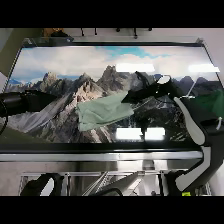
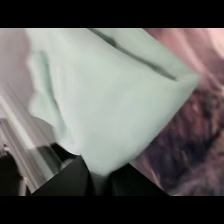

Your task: Fold the shirts.

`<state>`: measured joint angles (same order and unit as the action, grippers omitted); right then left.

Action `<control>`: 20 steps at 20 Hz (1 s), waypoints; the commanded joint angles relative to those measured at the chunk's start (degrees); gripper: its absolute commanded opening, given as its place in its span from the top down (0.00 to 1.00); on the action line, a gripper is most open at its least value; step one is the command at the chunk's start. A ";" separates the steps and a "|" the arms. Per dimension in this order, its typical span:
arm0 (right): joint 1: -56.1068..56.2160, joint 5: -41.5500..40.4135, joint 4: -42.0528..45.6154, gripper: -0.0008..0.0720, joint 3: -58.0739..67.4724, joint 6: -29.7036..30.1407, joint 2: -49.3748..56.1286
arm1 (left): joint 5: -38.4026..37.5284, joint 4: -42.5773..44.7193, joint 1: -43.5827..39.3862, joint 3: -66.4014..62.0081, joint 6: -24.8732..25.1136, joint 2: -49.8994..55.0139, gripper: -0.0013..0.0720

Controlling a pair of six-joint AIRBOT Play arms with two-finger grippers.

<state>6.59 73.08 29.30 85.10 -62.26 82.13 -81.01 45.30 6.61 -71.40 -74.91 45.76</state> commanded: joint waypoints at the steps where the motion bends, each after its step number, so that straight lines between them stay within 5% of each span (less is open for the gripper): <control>1: -4.46 0.26 -7.85 0.95 4.17 0.74 -8.41 | -0.02 0.07 -0.02 0.02 0.07 -0.02 0.96; 11: -36.61 -11.43 -9.49 0.96 12.57 -10.60 -15.17 | -0.02 0.07 -0.02 0.02 0.09 -0.02 0.96; 20: -53.33 -4.35 -8.17 0.95 12.59 -24.50 -17.03 | 1.09 0.07 -0.02 0.02 1.14 0.00 0.96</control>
<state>-42.68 65.25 18.28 97.62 -80.38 66.11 -80.60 45.34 6.61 -71.40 -74.59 45.76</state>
